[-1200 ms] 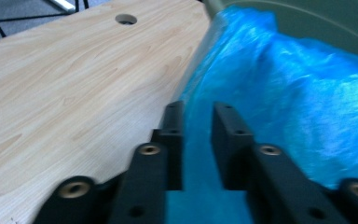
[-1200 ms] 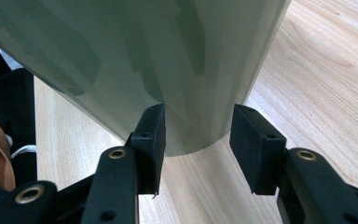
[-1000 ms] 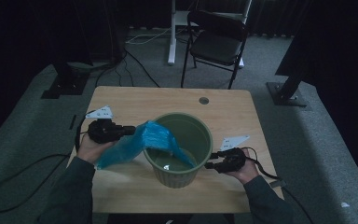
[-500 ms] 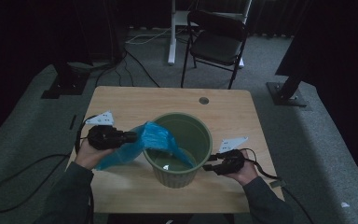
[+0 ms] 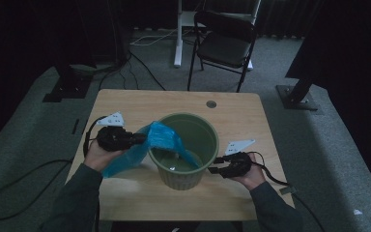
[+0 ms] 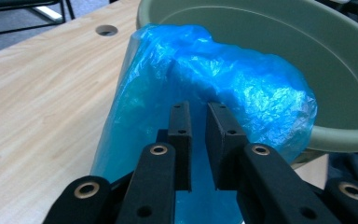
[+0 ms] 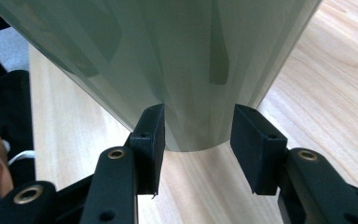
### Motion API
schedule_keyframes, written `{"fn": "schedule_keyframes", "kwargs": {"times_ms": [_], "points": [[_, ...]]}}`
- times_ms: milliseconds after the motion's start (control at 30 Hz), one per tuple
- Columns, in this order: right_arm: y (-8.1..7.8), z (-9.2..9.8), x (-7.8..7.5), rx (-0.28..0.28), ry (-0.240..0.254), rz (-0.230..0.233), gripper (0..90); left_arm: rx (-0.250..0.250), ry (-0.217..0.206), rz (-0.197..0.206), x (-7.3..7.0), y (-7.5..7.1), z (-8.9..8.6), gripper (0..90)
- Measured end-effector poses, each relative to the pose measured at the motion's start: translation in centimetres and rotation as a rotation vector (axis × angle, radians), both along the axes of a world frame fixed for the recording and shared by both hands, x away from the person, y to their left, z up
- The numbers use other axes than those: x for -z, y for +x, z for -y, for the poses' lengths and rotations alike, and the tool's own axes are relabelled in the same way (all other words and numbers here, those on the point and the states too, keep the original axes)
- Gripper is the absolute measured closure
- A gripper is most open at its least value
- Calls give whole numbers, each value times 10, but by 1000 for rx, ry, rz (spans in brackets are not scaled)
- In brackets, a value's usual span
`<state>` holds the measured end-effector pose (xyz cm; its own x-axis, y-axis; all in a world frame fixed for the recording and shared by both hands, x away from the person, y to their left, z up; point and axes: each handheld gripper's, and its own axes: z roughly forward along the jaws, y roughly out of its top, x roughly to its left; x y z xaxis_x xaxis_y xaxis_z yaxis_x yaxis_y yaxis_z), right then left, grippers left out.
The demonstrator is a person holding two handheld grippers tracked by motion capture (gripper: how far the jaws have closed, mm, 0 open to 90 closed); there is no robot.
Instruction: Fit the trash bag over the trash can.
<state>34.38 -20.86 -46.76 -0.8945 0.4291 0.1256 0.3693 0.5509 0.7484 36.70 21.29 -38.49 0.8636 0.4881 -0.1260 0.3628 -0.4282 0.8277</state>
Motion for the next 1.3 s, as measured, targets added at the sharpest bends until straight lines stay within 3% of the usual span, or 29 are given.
{"fn": "schedule_keyframes", "kwargs": {"times_ms": [233,367,600,667,733,800,867,967,1300], "points": [[5,0,-1,13,8,5,540,-101,-8,26,2,18,-7,666],[6,2,0,18,12,0,540,-65,-57,20,6,30,-20,514],[6,1,1,13,9,-5,540,-53,-57,-2,12,43,-24,443],[6,1,1,8,10,-4,540,-42,-57,-61,21,53,-23,444],[5,2,0,3,14,-4,540,-34,-54,-84,24,54,-24,478],[3,2,-1,-7,15,-3,540,-40,-49,-93,26,53,-24,595],[1,3,-2,-9,15,-2,540,-39,-51,-91,25,52,-25,734],[-1,4,-4,-10,19,7,540,-32,-66,-52,16,41,-28,885],[-7,2,-9,-14,31,22,540,-5,-55,34,-14,16,-20,895]]}}
